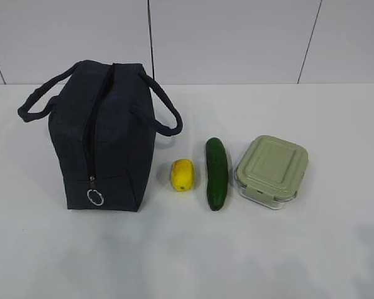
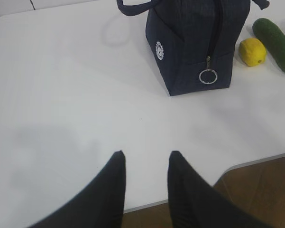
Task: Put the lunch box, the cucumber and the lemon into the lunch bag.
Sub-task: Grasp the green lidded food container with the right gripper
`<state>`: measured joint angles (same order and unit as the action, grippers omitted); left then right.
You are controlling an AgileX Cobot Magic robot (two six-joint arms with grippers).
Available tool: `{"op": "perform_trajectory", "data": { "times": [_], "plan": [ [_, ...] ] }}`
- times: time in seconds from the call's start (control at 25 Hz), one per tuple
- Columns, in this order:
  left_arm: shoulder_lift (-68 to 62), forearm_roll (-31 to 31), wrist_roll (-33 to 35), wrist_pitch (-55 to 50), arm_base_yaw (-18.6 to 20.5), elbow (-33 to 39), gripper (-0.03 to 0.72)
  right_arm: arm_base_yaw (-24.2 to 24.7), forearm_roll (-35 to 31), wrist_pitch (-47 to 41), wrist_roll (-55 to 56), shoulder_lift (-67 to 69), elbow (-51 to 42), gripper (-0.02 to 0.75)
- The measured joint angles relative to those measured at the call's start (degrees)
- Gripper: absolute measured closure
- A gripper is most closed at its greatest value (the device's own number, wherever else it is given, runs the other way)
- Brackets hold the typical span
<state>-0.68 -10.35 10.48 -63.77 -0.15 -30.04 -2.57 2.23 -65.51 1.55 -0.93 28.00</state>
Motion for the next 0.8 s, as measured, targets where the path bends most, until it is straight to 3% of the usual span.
{"op": "perform_trajectory", "data": {
  "times": [0.8],
  "plan": [
    [0.0, 0.0, 0.0, 0.0, 0.0, 0.0, 0.465, 0.0, 0.0, 0.0, 0.0, 0.0, 0.0, 0.269]
  ]
}}
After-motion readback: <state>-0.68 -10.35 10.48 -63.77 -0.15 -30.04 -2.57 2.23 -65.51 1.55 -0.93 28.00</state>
